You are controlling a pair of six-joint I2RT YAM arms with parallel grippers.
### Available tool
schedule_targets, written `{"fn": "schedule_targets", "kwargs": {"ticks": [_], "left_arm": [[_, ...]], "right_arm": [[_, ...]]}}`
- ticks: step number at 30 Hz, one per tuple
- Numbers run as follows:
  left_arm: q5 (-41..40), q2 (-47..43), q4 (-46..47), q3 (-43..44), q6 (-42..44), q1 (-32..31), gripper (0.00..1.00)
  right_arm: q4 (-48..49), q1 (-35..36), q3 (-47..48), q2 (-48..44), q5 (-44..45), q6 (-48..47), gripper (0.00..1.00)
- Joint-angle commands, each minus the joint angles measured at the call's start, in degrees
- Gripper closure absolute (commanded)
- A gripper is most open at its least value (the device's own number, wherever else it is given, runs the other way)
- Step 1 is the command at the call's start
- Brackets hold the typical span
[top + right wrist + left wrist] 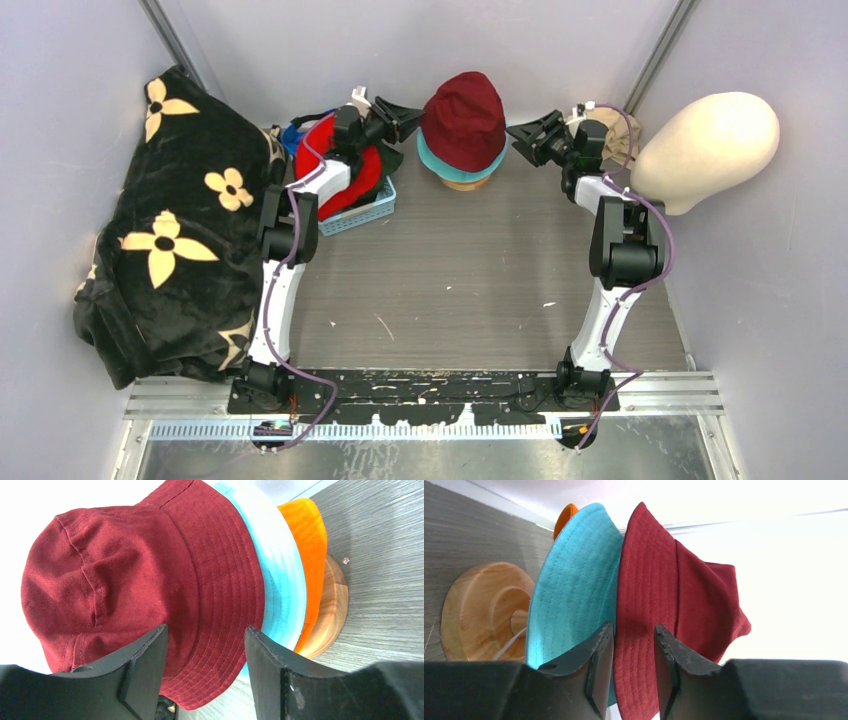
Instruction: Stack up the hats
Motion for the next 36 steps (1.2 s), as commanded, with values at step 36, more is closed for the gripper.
{"fn": "schedule_targets", "kwargs": {"ticks": [36], "left_arm": [[-0.52,2.36,-7.61,2.98,7.36,1.06,1.00]], "right_arm": [[20.81,-1.12,6.10,12.22,-6.27,13.40,0.41]]}}
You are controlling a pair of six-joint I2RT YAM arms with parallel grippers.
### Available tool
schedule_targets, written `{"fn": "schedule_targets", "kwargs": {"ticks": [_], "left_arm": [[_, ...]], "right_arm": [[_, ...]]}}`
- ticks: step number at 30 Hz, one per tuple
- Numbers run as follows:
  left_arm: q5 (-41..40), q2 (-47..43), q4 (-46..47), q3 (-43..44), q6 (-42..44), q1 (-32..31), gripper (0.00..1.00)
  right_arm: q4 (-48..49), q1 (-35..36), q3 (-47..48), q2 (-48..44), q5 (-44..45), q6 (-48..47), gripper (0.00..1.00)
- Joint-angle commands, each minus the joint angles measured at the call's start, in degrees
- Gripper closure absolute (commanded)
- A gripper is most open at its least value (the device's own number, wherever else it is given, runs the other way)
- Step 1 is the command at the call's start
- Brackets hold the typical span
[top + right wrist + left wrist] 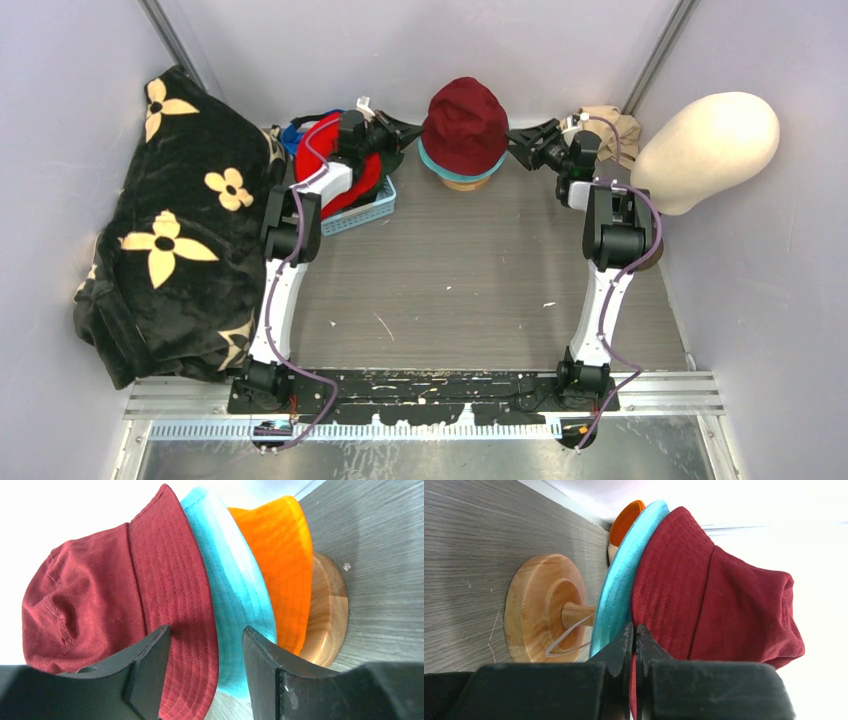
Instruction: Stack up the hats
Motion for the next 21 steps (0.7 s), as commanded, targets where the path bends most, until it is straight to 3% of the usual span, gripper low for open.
{"fn": "schedule_targets", "kwargs": {"ticks": [1,7,11,13,15,17,21], "left_arm": [[0.52,-0.54,-2.99,2.39,2.57,0.59,1.00],[0.66,-0.52,-4.02,2.86,3.06,0.60,1.00],[0.52,-0.37,-4.93,3.25,3.50,0.62,1.00],[0.49,-0.34,-5.66,3.68,3.92,0.65,1.00],[0.41,-0.42,-6.80,4.12,4.59,0.63,1.00],[0.19,-0.64,-8.57,4.42,5.71,0.62,1.00],[-0.88,-1.12,-13.81,4.86,9.07,0.70,1.00]], "right_arm": [[9.28,-0.26,3.31,1.29,-2.41,4.12,0.42],[14.87,-0.26,4.34,3.51,-3.49,8.06,0.54],[20.00,-0.22,4.25,4.91,-3.94,11.80,0.76],[21.78,-0.27,3.82,5.56,-3.76,13.36,0.95],[22.47,-0.29,2.85,5.72,-3.05,13.89,0.99],[18.53,-0.26,1.55,4.54,-1.08,11.59,0.99],[-4.60,-0.09,1.95,0.14,4.94,-4.89,0.99]]}}
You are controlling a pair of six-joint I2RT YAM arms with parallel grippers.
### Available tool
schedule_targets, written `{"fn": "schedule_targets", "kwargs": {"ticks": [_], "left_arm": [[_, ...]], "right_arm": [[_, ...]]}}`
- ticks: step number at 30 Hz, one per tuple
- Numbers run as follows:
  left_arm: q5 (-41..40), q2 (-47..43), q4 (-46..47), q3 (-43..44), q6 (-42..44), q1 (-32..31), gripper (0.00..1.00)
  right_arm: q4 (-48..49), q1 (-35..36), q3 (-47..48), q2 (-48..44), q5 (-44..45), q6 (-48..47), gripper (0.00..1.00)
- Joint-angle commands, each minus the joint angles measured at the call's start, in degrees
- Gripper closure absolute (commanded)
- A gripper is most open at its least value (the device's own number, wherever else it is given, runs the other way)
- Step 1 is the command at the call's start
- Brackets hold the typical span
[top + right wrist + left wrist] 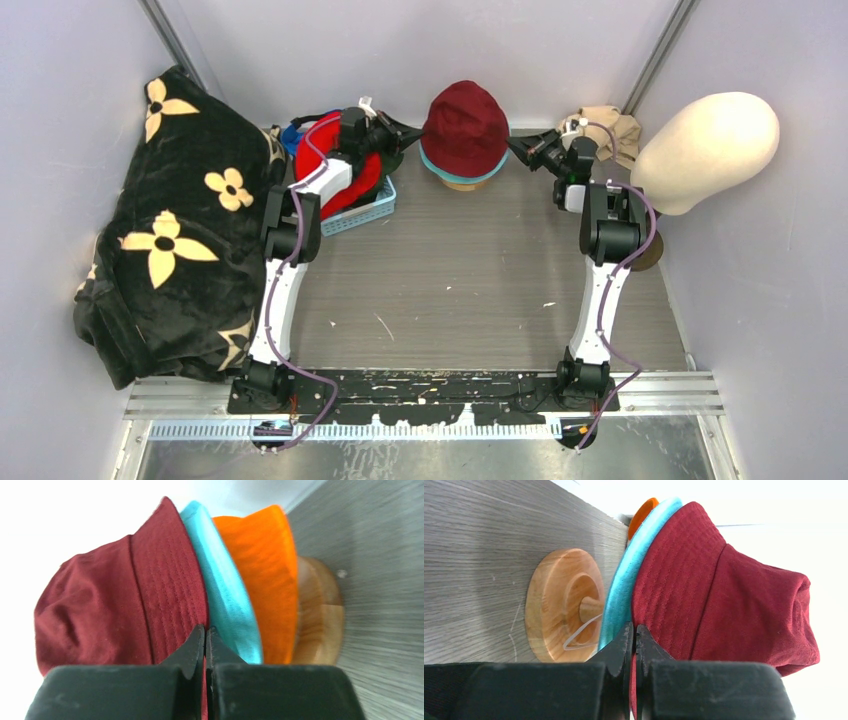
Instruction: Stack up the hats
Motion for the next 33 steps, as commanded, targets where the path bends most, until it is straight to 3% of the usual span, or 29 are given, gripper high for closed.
{"fn": "schedule_targets", "kwargs": {"ticks": [1,14,16,19,23,33], "left_arm": [[-1.21,-1.10,-6.98,2.38,5.12,0.69,1.00],[-2.42,-1.83,-11.64,3.22,6.76,1.33,1.00],[-3.45,-3.45,-13.07,2.83,8.19,1.54,0.96],[-6.21,-6.58,-18.64,3.29,12.18,1.86,0.78],[-9.65,-9.83,-26.05,5.07,16.96,1.98,0.61],[-13.74,-19.74,-28.70,1.72,22.37,1.85,0.58]], "right_arm": [[-19.74,0.15,0.47,-6.13,6.66,-15.39,0.99],[-21.40,0.11,1.24,-6.46,6.50,-17.52,0.99],[-22.26,0.11,0.55,-8.33,7.23,-18.79,0.89],[-25.74,0.11,-0.41,-12.24,9.73,-22.13,0.65],[-30.14,0.15,-2.85,-18.28,14.24,-25.90,0.49],[-39.15,2.09,-9.17,-32.03,22.00,-35.88,0.44]]}}
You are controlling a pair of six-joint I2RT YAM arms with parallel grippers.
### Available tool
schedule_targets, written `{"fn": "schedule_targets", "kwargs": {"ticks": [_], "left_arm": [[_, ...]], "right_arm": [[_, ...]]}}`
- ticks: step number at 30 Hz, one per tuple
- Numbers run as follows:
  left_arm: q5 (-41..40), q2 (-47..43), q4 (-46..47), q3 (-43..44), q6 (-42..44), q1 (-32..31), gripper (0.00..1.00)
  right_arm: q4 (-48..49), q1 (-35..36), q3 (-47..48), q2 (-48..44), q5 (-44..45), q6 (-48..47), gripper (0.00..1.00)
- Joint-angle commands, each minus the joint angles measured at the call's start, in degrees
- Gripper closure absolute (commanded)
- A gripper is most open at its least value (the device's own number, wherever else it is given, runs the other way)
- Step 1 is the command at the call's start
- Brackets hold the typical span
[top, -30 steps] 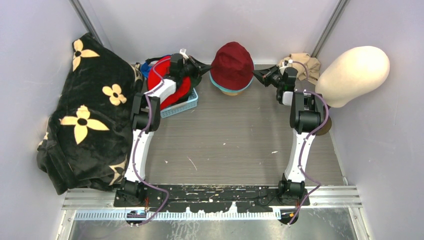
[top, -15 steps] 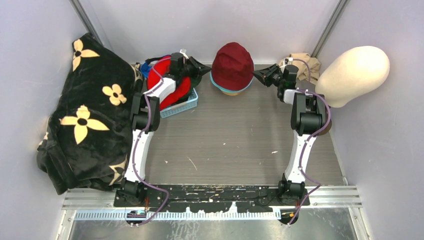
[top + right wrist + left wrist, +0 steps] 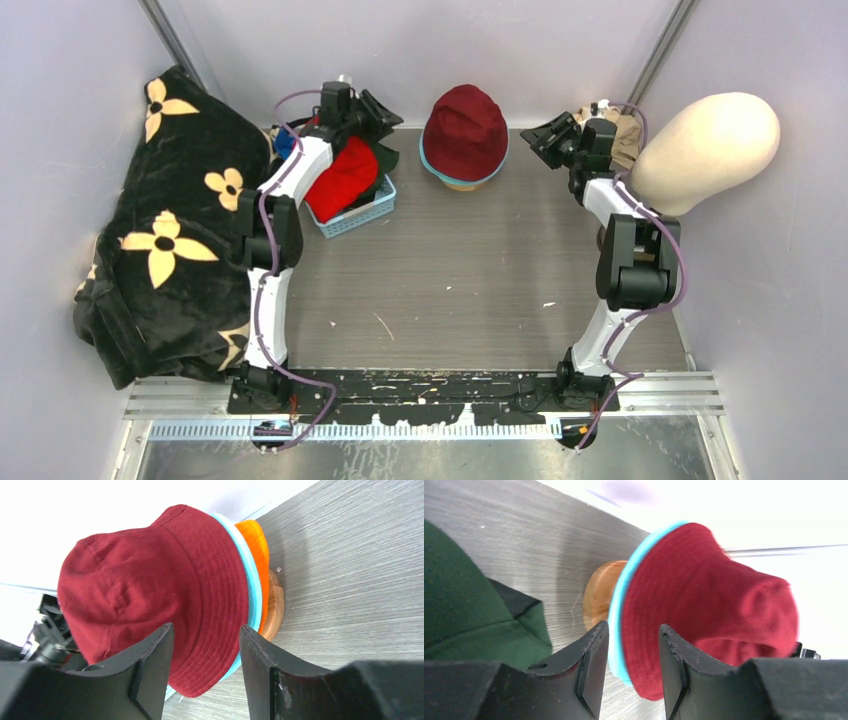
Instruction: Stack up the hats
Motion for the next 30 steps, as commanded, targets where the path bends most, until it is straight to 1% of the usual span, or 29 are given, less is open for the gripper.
{"fn": "schedule_targets", "kwargs": {"ticks": [1,5,7,9,11,14,17,20,22,25,30], "left_arm": [[-1.33,-7.95,0.14,1.18,3.95,0.26,0.58],[-1.25,-9.08,-4.72,5.63,7.97,-0.55,0.58],[-3.27,-10.01,-9.87,8.08,13.39,-1.60,0.58],[-8.47,-11.02,-16.90,10.35,19.63,-3.33,0.58],[-15.69,-12.29,-24.48,11.44,26.01,-5.65,0.58],[-26.84,-14.78,-29.01,9.36,32.87,-9.05,0.58],[-34.70,-17.17,-29.99,4.12,35.34,-10.49,0.58],[-40.18,-20.16,-27.99,-2.23,36.02,-10.50,0.58],[-43.76,-22.50,-25.96,-6.47,36.22,-10.43,0.54],[-46.23,-24.72,-23.52,-11.38,35.79,-9.81,0.52],[-45.46,-26.28,-20.25,-16.12,34.31,-7.04,0.52]], "right_arm": [[-4.08,1.71,-1.28,-7.43,4.88,-6.82,0.44],[-6.72,2.97,-1.58,-11.32,6.35,-9.47,0.44],[-7.88,3.79,-1.80,-12.84,6.86,-10.78,0.44],[-9.56,4.91,-1.82,-14.33,7.76,-12.80,0.44],[-11.33,5.96,-2.02,-15.96,8.70,-14.48,0.44],[-12.61,7.02,-3.02,-18.28,8.98,-16.04,0.44],[-13.26,7.27,-4.39,-20.57,8.50,-16.91,0.44],[-14.00,7.27,-5.39,-22.52,8.17,-17.69,0.44],[-14.58,7.19,-5.82,-23.19,8.03,-18.28,0.44],[-15.35,7.27,-5.91,-23.67,7.60,-18.99,0.44],[-15.90,7.28,-5.96,-23.97,7.17,-19.54,0.44]]}}
